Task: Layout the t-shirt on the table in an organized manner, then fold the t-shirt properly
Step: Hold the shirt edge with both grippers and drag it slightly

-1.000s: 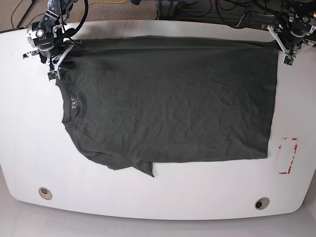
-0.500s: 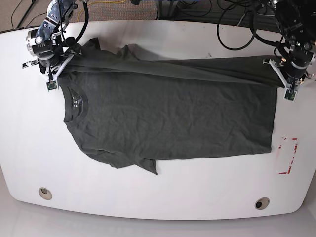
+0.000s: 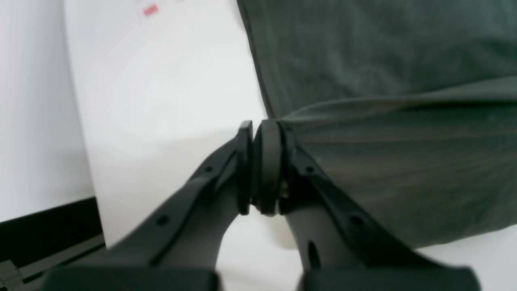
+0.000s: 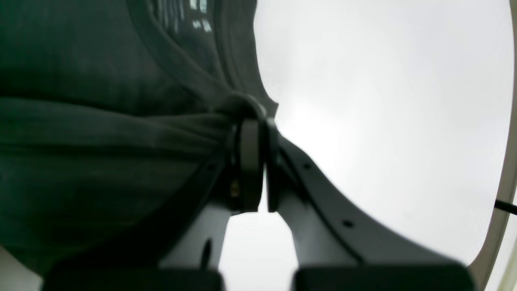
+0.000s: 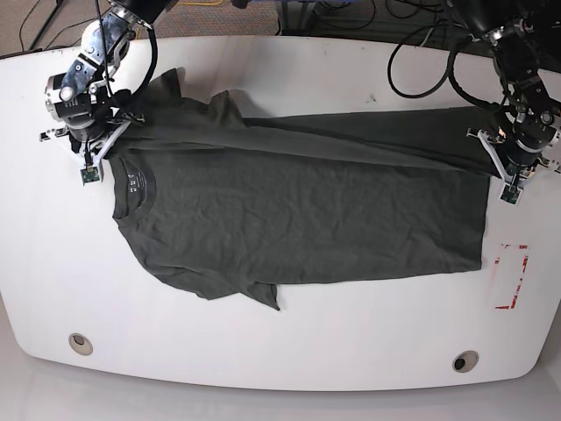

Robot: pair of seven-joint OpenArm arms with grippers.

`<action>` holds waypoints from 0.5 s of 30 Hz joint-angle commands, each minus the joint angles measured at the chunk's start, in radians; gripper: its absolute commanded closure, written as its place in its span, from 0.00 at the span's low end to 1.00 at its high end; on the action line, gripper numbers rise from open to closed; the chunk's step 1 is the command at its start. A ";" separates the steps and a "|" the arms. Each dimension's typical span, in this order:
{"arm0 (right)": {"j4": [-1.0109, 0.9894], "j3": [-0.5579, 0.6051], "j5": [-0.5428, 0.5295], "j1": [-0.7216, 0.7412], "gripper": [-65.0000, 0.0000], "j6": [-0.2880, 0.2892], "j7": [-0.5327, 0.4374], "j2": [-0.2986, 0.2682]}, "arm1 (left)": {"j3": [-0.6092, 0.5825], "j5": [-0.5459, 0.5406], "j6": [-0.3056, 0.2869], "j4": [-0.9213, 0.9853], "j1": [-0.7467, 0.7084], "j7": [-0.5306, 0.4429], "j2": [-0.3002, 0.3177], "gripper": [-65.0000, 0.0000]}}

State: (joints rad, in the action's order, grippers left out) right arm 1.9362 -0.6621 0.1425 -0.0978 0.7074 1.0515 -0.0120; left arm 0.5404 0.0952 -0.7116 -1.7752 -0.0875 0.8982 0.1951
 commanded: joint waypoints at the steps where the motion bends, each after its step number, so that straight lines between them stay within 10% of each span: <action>1: -0.001 -0.005 0.015 0.030 1.00 -0.009 -0.009 -0.016 | 0.007 0.015 0.014 0.022 0.038 -0.006 0.020 1.00; 15: -0.137 -0.005 0.015 0.089 1.00 -0.009 -0.060 -0.021 | -0.053 0.015 0.014 0.145 0.105 -0.100 0.045 0.99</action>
State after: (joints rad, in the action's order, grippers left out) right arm 1.7912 -0.6632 0.1532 -0.0227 0.7074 1.0290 -0.0154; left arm 0.4873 0.1005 -0.7082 -1.6234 0.0048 0.8173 0.2234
